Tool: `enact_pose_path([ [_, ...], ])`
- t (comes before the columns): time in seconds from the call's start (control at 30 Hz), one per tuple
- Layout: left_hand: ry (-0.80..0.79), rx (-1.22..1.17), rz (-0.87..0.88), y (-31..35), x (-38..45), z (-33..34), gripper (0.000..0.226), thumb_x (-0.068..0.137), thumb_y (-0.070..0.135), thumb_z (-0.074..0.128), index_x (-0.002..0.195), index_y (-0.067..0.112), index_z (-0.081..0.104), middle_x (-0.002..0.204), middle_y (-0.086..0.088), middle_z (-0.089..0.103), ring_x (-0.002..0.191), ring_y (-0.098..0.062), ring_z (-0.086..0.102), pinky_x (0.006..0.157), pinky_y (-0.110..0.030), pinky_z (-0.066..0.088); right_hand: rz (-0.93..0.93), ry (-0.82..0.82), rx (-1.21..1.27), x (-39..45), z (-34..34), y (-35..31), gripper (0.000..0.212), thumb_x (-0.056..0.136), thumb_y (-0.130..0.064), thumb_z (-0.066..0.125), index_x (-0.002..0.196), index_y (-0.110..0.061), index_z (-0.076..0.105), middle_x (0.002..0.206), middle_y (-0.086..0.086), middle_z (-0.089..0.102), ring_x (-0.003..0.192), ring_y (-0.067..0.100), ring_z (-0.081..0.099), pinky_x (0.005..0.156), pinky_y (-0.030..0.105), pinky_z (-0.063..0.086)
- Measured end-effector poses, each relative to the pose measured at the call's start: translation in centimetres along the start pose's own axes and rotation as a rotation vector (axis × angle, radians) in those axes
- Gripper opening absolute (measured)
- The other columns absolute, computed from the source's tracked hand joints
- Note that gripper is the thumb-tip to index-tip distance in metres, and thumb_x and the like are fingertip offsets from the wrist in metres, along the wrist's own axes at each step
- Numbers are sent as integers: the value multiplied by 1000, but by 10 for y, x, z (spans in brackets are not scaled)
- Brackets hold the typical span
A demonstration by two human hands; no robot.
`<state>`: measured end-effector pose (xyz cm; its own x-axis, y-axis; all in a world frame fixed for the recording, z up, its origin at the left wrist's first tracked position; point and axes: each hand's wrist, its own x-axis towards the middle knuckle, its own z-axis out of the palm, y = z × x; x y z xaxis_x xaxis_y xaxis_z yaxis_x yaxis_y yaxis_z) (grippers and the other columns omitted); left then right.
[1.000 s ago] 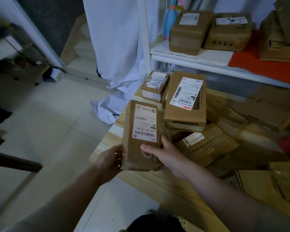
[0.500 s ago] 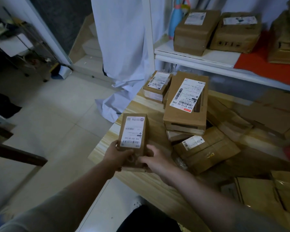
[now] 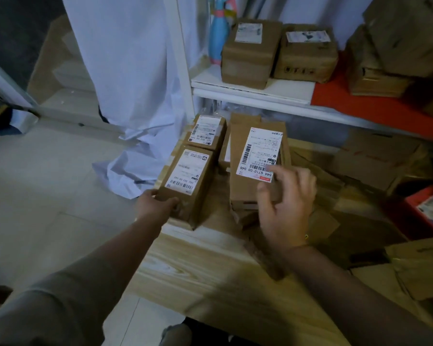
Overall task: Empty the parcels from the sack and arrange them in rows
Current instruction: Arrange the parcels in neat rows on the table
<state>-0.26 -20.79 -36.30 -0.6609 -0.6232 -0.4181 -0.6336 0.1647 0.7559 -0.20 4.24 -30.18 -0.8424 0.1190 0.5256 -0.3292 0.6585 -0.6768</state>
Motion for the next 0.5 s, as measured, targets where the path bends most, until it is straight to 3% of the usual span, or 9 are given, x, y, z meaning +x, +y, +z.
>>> enact_pose_path([
  [0.03,2,6,13,3,4,0,61,76,12,82,130,3,56,109,-8,66,95,-25,64,88,-37,54,158,-14,-90,9,0,7,45,86,-39,61,123,-14,61,118,13,51,113,25,44,93,36,35],
  [0.1,5,21,25,4,13,0,58,75,14,82,127,4,58,111,-9,69,98,-28,67,90,-41,56,537,-191,-174,21,2,26,76,81,-55,68,142,-17,44,140,13,43,131,30,37,107,47,33],
  [0.17,-5,54,27,4,18,0,51,75,17,81,121,7,61,112,-13,71,99,-30,68,91,-46,56,848,-339,4,27,3,37,102,69,-70,70,149,-19,35,147,8,42,136,33,41,110,53,38],
  [0.2,-11,79,26,5,18,0,49,76,18,80,120,8,61,114,-14,70,101,-30,67,92,-47,56,944,-366,109,28,3,39,105,66,-73,70,149,-19,35,145,5,46,133,32,46,108,53,41],
  [0.3,65,345,97,1,17,2,64,78,31,74,133,8,49,134,-18,51,124,-36,47,106,-50,42,1006,-412,182,27,2,37,88,77,-64,70,146,-18,43,140,4,53,127,30,52,105,48,44],
  [0.37,167,456,259,-4,5,2,70,81,35,71,139,8,44,141,-20,38,131,-38,33,111,-51,34,981,-425,195,29,-1,36,75,83,-58,68,143,-18,47,137,4,54,126,29,52,104,45,44],
  [0.43,178,452,408,-9,-15,5,64,82,43,69,133,11,49,137,-18,41,127,-34,35,108,-48,36,980,-431,219,31,-5,36,70,85,-57,67,141,-19,49,135,4,55,123,29,53,105,47,45],
  [0.5,66,351,462,-10,-39,9,62,82,49,69,131,14,52,132,-12,44,121,-28,42,104,-43,41,984,-453,238,30,-7,37,72,83,-59,68,140,-20,49,134,4,55,122,29,54,105,52,46],
])
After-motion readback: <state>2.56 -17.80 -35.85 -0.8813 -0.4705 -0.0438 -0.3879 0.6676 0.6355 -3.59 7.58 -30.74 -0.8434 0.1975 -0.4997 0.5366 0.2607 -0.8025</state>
